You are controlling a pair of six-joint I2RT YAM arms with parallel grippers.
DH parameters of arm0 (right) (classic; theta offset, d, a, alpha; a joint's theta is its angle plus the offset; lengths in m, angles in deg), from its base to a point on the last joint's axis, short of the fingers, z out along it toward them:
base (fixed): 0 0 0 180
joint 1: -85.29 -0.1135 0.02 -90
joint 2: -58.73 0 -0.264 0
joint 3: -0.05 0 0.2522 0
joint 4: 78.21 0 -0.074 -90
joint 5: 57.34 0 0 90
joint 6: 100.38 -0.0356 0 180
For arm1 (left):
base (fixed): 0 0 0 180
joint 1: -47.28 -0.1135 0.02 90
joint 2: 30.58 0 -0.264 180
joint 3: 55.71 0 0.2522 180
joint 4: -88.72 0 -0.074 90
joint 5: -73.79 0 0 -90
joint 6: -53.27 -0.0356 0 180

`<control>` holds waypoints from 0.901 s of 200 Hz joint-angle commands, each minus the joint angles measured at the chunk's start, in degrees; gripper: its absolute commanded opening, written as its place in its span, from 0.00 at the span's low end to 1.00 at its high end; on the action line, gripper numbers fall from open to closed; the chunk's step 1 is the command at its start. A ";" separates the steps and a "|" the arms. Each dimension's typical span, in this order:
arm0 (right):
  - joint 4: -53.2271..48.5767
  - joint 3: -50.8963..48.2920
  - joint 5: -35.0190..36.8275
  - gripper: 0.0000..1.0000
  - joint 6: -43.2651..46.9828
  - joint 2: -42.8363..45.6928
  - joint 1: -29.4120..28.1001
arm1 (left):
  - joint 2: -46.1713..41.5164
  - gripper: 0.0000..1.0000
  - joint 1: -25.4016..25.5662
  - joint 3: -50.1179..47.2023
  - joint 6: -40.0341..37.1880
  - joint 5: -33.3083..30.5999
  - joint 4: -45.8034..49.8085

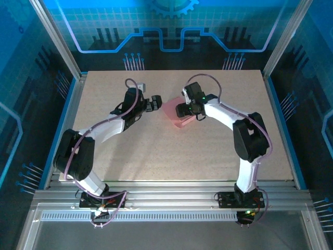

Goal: Fold the paper box

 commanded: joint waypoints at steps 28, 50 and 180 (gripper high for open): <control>-10.71 9.66 -1.56 0.80 19.12 -8.70 1.29 | 7.40 0.99 -1.75 7.97 -4.48 8.31 6.02; -9.83 7.77 -7.54 0.79 24.72 -7.74 2.13 | 13.05 0.99 -3.21 14.76 -7.21 12.96 10.20; 12.46 -13.91 -29.47 0.81 1.47 13.66 12.20 | 30.61 0.63 -4.57 33.75 -17.90 35.98 29.59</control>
